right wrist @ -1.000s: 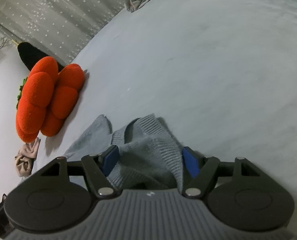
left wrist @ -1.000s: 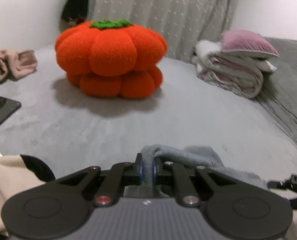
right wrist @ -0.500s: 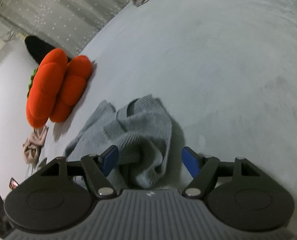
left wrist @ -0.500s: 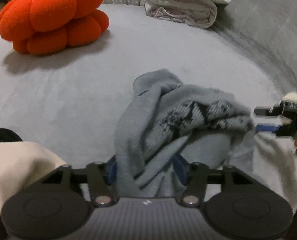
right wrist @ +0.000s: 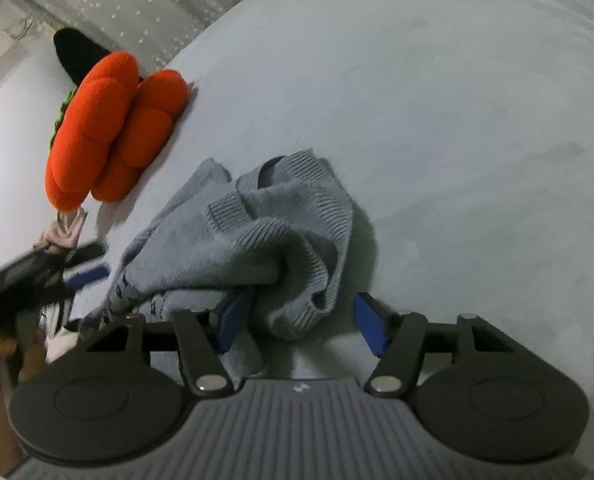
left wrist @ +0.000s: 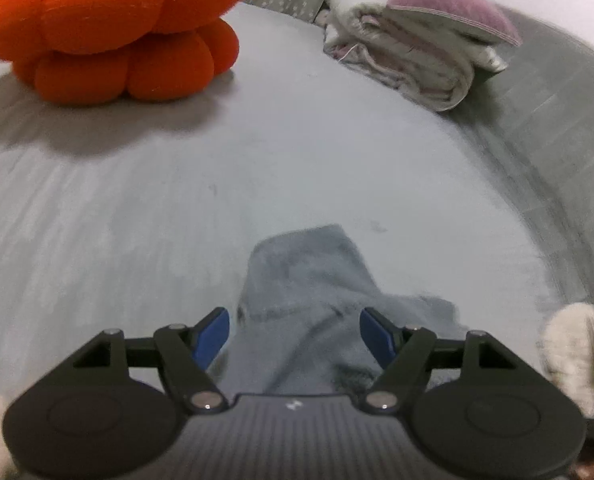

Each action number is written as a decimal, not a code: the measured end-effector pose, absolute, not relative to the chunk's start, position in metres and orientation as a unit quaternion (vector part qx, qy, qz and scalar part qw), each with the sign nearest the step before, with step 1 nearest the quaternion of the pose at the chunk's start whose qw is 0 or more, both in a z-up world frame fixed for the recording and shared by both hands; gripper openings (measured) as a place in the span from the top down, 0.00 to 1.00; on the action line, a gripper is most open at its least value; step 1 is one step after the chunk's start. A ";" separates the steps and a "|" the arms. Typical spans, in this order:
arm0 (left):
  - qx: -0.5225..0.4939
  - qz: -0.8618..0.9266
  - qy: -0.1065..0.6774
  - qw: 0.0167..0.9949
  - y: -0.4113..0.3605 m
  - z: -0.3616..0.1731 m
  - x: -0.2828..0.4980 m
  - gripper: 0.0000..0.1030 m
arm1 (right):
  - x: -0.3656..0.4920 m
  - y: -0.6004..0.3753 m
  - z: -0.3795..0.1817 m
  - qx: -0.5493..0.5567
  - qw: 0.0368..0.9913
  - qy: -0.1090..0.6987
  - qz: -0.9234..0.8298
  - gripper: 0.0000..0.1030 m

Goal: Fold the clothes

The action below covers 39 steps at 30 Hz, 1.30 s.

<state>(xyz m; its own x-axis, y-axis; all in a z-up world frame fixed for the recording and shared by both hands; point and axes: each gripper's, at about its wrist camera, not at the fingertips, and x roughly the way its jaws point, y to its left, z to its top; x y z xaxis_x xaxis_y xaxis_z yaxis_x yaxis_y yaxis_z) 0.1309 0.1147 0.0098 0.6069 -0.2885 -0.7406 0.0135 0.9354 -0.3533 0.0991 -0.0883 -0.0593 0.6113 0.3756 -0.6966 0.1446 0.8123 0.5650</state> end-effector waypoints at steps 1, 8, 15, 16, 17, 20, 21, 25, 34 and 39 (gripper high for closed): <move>-0.147 -0.080 0.436 0.884 0.110 0.006 0.141 0.29 | 0.099 -0.087 -0.060 0.294 0.847 0.437 0.067 0.41; -0.132 -0.089 0.438 0.885 0.089 -0.025 0.180 0.31 | 0.109 -0.080 -0.066 0.300 0.849 0.430 0.060 0.43; -0.123 -0.125 0.416 0.892 0.077 -0.040 0.177 0.63 | 0.124 -0.063 -0.072 0.284 0.867 0.407 0.051 0.59; -0.121 -0.129 0.412 0.894 0.077 -0.041 0.175 0.70 | 0.126 -0.061 -0.073 0.281 0.870 0.402 0.048 0.66; -0.123 -0.130 0.409 0.895 0.078 -0.043 0.174 0.85 | 0.128 -0.060 -0.074 0.280 0.873 0.398 0.044 0.70; -0.160 -0.114 0.396 0.897 0.089 -0.043 0.173 0.92 | 0.135 -0.057 -0.076 0.278 0.881 0.383 0.030 0.81; -0.165 -0.110 0.387 0.901 0.092 -0.040 0.172 0.92 | 0.138 -0.055 -0.074 0.271 0.885 0.378 0.025 0.82; -0.164 -0.102 0.345 0.919 0.098 -0.024 0.168 0.93 | 0.161 -0.048 -0.062 0.228 0.907 0.354 0.003 0.85; -0.198 -0.038 0.289 0.936 0.128 -0.011 0.177 0.93 | 0.239 -0.015 -0.038 0.108 0.947 0.300 -0.034 0.85; -0.198 0.032 0.280 0.939 0.153 -0.012 0.181 0.94 | 0.276 0.000 -0.038 0.069 0.956 0.279 -0.056 0.85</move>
<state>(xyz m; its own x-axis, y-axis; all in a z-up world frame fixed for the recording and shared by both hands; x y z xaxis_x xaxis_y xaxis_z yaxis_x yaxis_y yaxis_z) 0.1812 0.1526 -0.0115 0.8412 -0.0515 -0.5382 -0.1707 0.9192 -0.3547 0.2764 0.0000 -0.0385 0.8384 -0.0679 -0.5409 0.1452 0.9842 0.1014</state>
